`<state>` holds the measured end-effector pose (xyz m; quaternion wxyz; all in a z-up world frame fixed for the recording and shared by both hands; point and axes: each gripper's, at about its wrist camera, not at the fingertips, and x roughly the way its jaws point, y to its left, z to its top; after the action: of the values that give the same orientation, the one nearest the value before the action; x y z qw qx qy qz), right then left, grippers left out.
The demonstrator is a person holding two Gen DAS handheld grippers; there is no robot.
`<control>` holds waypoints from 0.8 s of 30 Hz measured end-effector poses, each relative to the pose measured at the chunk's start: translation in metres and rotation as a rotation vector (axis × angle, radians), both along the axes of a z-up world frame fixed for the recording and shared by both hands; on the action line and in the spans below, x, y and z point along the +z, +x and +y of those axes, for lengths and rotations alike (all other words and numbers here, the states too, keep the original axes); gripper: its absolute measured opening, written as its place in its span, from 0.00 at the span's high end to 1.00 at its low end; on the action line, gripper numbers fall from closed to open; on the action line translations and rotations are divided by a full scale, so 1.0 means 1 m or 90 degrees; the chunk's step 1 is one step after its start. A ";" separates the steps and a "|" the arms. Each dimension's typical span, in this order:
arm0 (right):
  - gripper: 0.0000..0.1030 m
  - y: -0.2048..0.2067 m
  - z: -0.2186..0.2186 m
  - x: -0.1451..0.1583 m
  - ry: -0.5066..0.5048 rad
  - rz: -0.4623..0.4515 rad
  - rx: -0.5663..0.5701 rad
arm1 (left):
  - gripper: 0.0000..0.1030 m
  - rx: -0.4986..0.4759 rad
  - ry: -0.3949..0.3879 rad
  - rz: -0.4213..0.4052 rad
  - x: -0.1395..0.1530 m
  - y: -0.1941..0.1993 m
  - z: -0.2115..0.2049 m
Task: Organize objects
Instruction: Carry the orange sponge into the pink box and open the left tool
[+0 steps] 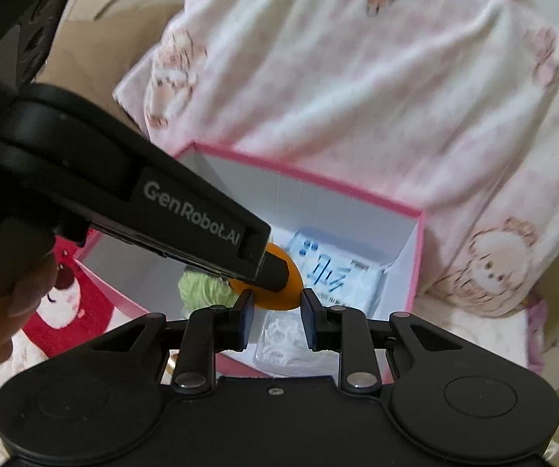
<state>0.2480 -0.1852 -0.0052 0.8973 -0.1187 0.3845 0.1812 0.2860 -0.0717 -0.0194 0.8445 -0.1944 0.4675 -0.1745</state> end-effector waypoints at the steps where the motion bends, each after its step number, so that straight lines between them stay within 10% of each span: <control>1: 0.71 0.008 0.001 -0.005 -0.004 0.010 0.001 | 0.69 0.007 -0.003 0.012 -0.007 0.006 0.000; 18: 0.71 0.062 0.022 -0.063 -0.125 0.046 0.064 | 0.69 0.042 0.012 0.035 -0.061 0.045 0.006; 24: 0.69 0.053 -0.002 -0.059 -0.068 0.033 0.024 | 0.65 0.031 0.026 0.001 -0.053 0.038 0.008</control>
<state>0.3008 -0.1875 -0.0646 0.8759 -0.1688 0.4143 0.1805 0.3241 -0.0636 -0.0721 0.8519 -0.1885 0.4669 -0.1440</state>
